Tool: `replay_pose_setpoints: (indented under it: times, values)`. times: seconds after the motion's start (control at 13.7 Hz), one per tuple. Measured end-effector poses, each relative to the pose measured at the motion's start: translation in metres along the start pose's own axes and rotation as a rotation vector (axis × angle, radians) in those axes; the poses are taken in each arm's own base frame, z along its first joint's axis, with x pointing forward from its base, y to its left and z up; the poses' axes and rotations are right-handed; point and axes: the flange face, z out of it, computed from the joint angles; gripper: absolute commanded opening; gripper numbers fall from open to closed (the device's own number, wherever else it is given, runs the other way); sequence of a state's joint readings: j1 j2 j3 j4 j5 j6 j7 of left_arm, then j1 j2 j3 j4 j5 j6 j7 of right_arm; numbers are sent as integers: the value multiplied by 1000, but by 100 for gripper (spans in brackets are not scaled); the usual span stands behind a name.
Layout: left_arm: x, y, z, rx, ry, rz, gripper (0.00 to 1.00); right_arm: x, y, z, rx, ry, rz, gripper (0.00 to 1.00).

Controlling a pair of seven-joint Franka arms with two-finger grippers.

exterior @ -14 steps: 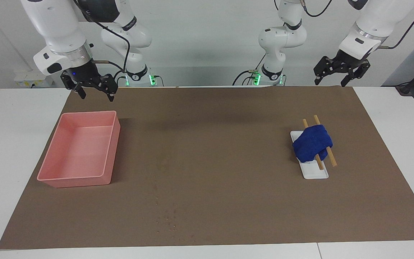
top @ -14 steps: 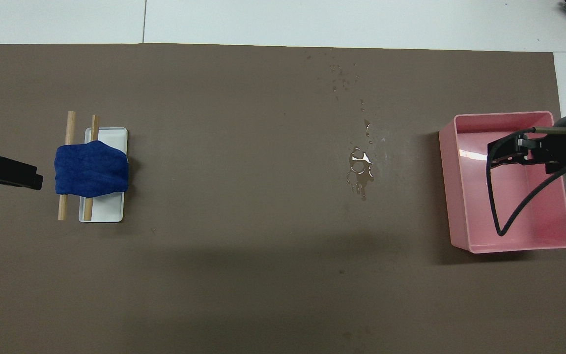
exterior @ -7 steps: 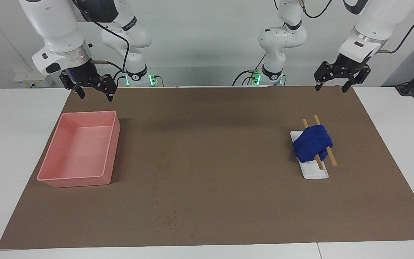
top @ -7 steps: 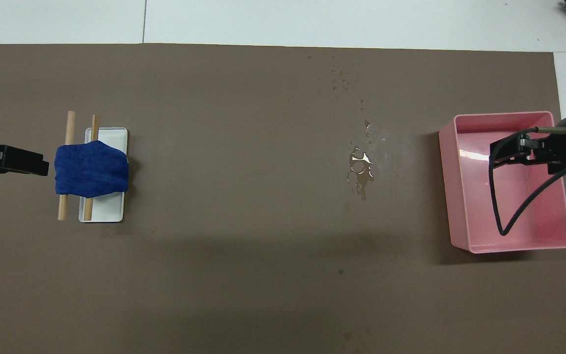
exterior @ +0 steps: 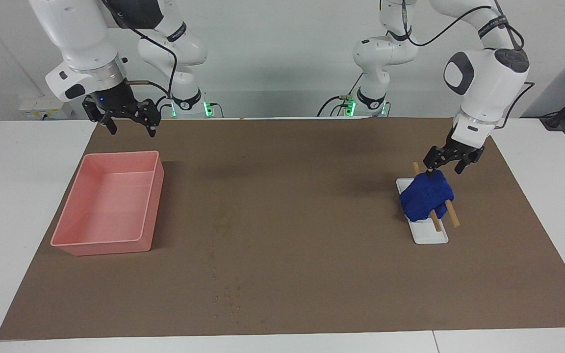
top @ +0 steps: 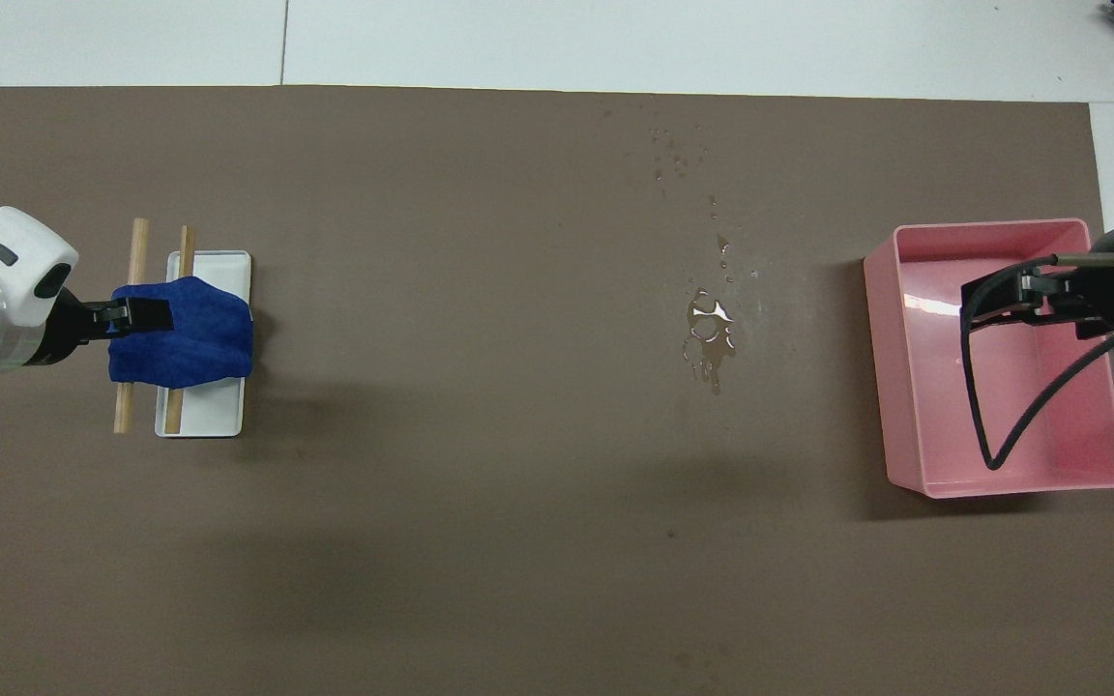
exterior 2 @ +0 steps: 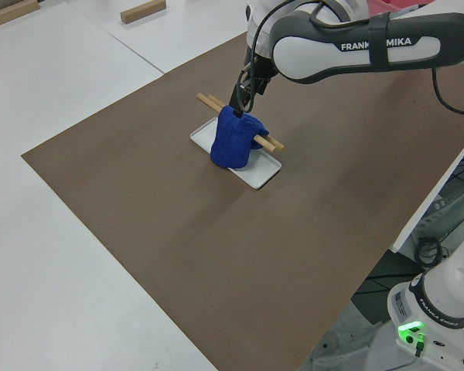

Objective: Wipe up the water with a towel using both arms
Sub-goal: 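Grasp the blue towel on the white tray with the left gripper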

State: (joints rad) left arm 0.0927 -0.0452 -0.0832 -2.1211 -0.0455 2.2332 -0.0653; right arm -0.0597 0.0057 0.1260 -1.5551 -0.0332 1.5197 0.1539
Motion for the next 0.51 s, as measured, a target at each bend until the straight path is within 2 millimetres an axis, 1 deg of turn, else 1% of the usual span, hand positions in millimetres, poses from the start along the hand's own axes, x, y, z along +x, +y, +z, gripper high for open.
replay_pose_setpoints:
  times: [0.15,0.29,0.51]
  values:
    - [0,-3,14,4,8,-3,91,0,2,0,0,0,3,100]
    - [2,-4,22,27,11,16,83,0,2,0,0,0,4,100]
    - [4,-2,22,73,28,42,82,0,2,0,0,0,4,100]
